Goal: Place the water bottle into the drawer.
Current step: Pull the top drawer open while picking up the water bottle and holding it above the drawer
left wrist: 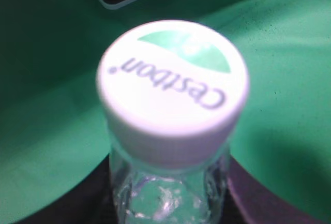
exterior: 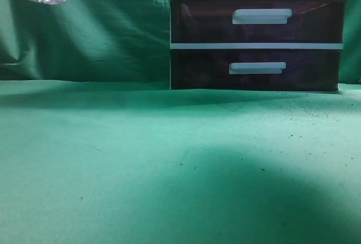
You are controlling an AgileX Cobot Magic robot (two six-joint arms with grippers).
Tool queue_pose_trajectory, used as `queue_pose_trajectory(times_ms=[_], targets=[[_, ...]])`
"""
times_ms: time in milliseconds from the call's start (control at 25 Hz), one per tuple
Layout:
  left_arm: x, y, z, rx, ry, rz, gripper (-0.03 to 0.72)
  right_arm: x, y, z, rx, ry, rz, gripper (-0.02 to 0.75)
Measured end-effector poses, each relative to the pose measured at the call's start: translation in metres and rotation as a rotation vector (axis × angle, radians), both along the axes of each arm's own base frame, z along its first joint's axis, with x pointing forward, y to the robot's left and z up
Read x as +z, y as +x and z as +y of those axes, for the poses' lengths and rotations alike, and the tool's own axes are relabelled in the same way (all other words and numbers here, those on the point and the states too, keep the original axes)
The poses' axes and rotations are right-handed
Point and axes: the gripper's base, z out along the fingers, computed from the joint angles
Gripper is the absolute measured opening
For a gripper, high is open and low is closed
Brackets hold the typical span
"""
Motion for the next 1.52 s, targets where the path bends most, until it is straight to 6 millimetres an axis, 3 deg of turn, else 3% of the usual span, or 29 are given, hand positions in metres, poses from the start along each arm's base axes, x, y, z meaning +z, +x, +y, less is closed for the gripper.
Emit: queue_pose_trajectory(times_ms=[80, 200, 480, 720, 840, 920, 960, 1160, 1240, 1320, 1520], targets=[[-0.001, 0.002, -0.001, 0.002, 0.001, -0.011, 0.255, -0.017, 0.012, 0.006, 0.020, -0.054, 0.037, 0.475], [0.001, 0.004, 0.000, 0.004, 0.007, -0.042, 0.255, -0.033, 0.032, 0.013, 0.027, -0.079, 0.069, 0.459], [0.001, 0.006, 0.002, 0.001, 0.049, -0.071, 0.255, -0.031, 0.074, 0.026, 0.025, -0.070, 0.011, 0.459], [0.001, 0.007, 0.003, -0.001, 0.071, -0.084, 0.255, -0.047, 0.106, 0.036, 0.025, -0.077, 0.021, 0.459], [0.001, 0.007, 0.004, -0.001, 0.076, -0.087, 0.255, -0.049, 0.112, 0.037, 0.022, -0.072, -0.008, 0.279], [0.001, 0.007, 0.004, -0.001, 0.076, -0.089, 0.255, -0.046, 0.113, 0.037, 0.021, -0.070, -0.023, 0.148], [0.001, 0.007, 0.004, -0.002, 0.079, -0.090, 0.255, -0.046, 0.113, 0.037, 0.022, -0.076, -0.025, 0.127], [0.001, 0.007, 0.005, -0.003, 0.095, -0.100, 0.255, -0.044, 0.103, 0.035, 0.024, -0.087, -0.020, 0.134], [0.001, 0.007, 0.005, -0.003, 0.095, -0.100, 0.255, -0.043, 0.090, 0.031, 0.028, -0.094, -0.005, 0.134], [0.001, 0.007, 0.005, -0.003, 0.095, -0.100, 0.255, -0.042, 0.073, 0.027, 0.046, -0.153, -0.014, 0.074], [0.002, 0.008, 0.004, -0.001, 0.086, -0.118, 0.255, -0.042, 0.024, 0.022, 0.090, -0.189, -0.002, 0.080]])
